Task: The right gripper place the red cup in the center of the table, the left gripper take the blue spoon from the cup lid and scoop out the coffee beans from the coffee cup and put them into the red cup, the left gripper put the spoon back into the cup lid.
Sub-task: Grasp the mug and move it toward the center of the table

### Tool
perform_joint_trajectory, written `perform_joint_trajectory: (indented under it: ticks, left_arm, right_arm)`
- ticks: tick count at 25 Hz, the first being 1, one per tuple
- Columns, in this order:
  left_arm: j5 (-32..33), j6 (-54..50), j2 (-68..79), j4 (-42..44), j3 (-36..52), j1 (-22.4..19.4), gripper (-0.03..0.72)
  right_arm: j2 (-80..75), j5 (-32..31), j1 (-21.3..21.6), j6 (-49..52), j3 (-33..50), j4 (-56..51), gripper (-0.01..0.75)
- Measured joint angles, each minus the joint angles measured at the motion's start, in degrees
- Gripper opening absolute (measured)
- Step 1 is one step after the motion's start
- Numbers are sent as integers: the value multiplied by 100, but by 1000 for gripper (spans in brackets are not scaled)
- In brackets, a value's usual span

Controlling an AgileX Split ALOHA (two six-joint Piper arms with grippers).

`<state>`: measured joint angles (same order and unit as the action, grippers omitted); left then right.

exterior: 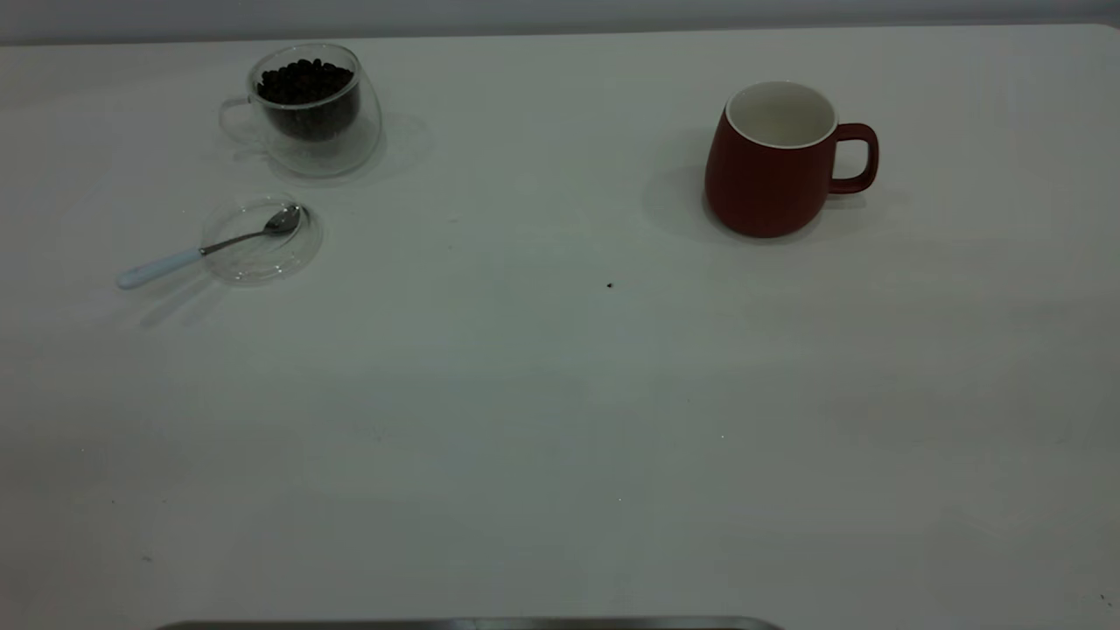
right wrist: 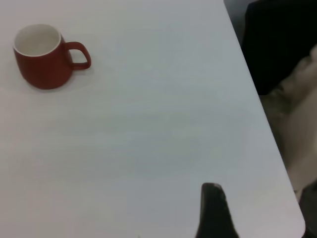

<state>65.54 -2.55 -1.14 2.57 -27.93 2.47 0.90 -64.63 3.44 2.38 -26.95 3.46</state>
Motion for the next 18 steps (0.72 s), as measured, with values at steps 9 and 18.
perform_joint_trajectory:
  ticks: [9, 18]
  left_arm:
    - [0, 0, 0, 0, 0, 0, 408]
    - [0, 0, 0, 0, 0, 0, 408]
  right_arm:
    - [0, 0, 0, 0, 0, 0, 531]
    - [-1299, 1013, 0, -1360, -86, -1347, 581]
